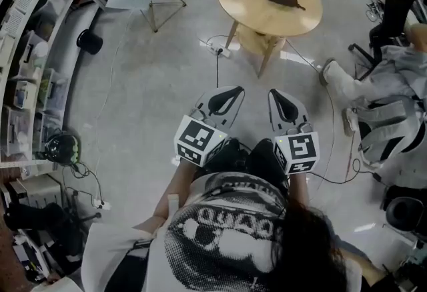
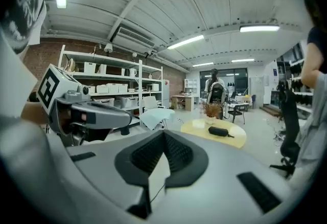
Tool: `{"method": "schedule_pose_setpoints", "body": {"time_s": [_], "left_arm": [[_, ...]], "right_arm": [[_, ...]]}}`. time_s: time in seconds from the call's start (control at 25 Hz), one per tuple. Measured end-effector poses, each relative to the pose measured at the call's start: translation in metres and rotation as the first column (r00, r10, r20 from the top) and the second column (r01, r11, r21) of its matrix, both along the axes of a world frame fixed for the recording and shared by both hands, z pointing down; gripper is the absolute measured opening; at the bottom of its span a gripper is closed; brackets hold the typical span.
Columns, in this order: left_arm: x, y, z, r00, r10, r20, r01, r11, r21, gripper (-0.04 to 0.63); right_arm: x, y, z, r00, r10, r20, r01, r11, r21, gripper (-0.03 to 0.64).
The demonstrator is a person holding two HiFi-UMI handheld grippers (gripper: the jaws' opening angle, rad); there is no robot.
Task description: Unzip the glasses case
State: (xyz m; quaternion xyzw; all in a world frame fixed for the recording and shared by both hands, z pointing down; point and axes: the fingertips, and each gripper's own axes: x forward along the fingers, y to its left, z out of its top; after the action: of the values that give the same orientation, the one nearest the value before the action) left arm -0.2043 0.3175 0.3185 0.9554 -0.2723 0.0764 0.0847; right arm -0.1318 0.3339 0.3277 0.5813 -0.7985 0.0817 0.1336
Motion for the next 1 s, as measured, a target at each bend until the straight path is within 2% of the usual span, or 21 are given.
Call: {"method": "schedule_pose_setpoints", "body": {"time_s": [0.12,0.48,0.84,1.0], "left_arm": [[-0.002,-0.007,0.008,1.0,-0.016,0.004,0.016,0.999,-0.029,0.018],[0.016,-0.044,0.027,0.999,-0.036,0.014,0.037,0.997,-0.071,0.02],[0.079,-0.12,0.042,0.996,-0.063,0.062,0.069,0.991,-0.112,0.019],[0.124,-0.16,0.044,0.994,-0.08,0.076,0.089,0.989,-0.12,0.02]], "right_arm": [[0.005,-0.005,0.005,0.999,0.006,-0.041,-0.006,1.0,-0.008,-0.002],[0.02,-0.04,0.022,1.0,-0.017,0.003,0.017,0.999,-0.051,0.0],[0.098,-0.123,0.041,0.999,-0.024,0.024,0.026,0.996,-0.09,0.0],[0.148,-0.159,0.042,0.999,-0.036,0.026,0.039,0.994,-0.102,0.0]]}}
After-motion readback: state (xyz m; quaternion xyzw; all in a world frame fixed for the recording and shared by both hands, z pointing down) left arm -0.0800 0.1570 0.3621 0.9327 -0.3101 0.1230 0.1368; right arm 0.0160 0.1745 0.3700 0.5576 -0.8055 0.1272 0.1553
